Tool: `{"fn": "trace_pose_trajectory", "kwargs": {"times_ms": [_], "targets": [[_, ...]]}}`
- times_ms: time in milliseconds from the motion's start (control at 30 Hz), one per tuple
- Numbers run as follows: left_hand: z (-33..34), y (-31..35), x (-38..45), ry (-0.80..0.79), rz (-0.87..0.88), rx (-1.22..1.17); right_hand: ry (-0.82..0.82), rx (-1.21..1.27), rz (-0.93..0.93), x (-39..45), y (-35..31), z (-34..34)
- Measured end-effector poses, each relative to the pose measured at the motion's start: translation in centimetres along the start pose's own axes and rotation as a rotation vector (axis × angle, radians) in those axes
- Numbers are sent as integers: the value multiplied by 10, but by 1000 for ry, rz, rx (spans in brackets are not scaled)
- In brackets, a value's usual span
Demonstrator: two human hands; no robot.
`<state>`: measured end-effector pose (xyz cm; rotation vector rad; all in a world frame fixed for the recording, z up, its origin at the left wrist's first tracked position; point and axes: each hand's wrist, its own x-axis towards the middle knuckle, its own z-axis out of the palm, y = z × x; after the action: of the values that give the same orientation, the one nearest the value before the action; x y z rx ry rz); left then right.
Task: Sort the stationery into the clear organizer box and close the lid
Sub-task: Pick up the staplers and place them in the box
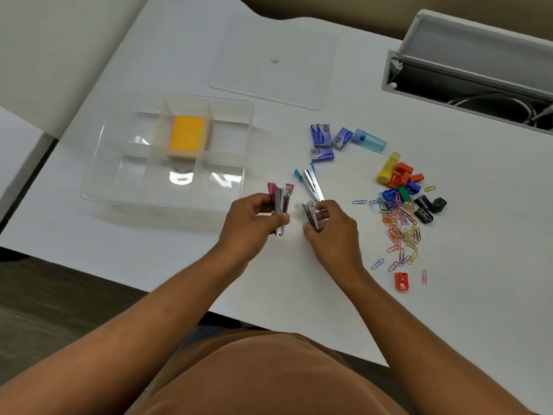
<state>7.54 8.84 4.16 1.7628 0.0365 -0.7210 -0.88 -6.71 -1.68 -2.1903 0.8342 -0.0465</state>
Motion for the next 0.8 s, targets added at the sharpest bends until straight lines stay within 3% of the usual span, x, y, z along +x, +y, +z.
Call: {"fn": "trace_pose_trajectory", "kwargs": {"times_ms": [133,267,433,567,800], "targets": [[-26,5,4,29,-10,50,-11,419,164,-1,-26,-12],[-58,15,14,68,30,28,-27,624,155,4,-73,-8],[-103,32,46,165,157,141,-58,529,50,26,-134,13],[-128,55,99,223,289,302,22,417,-46,66,-174,28],[-137,58,164,102,522,769,116,105,-210,114,-206,59]]}}
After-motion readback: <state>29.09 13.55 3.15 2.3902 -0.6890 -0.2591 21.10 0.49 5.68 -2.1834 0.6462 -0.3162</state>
